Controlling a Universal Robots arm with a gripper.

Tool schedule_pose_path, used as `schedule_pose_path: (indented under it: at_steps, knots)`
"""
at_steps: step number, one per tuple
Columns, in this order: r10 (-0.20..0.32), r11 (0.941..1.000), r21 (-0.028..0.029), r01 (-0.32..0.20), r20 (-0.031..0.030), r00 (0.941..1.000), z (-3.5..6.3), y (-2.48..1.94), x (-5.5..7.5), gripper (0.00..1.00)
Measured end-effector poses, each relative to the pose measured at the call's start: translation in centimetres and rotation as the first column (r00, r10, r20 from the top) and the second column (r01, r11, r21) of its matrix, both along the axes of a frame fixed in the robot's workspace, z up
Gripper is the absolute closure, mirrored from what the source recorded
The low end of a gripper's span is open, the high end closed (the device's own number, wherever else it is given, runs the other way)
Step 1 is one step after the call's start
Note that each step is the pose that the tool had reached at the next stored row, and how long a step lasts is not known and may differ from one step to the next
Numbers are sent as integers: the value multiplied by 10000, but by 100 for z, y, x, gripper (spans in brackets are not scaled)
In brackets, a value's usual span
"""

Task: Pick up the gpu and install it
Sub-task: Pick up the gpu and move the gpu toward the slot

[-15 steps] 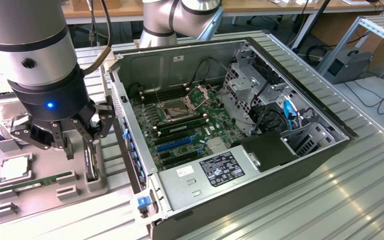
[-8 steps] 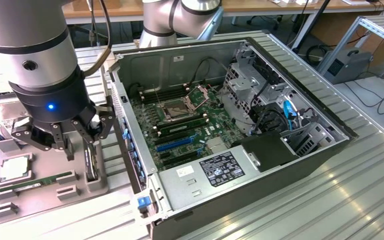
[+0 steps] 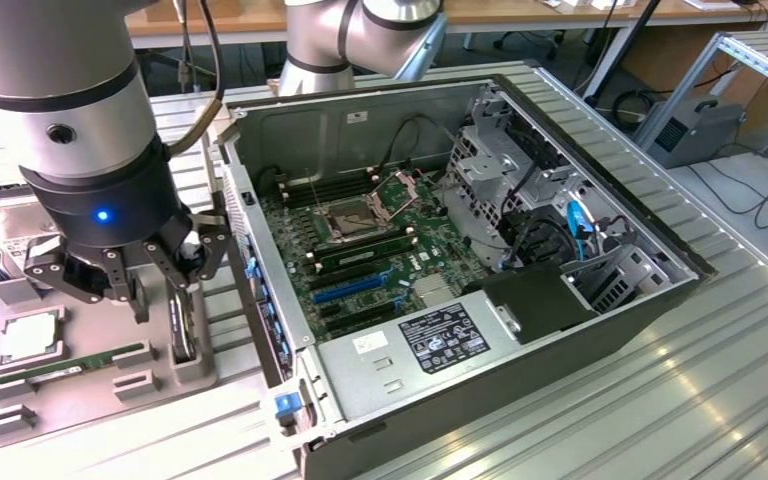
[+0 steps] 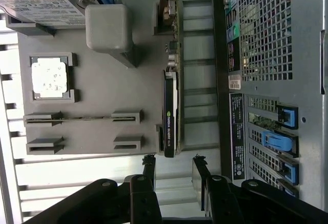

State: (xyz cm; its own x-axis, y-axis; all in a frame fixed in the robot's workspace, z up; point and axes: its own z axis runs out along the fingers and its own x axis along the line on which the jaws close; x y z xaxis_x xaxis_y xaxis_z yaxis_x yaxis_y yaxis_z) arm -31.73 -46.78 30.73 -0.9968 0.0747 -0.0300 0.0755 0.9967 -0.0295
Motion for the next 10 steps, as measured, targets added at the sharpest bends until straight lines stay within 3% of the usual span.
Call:
schedule_pose_path:
  at_steps: [10]
  knots:
    - [-1,10000,-41,1,0,10000,-44,0,0,58]
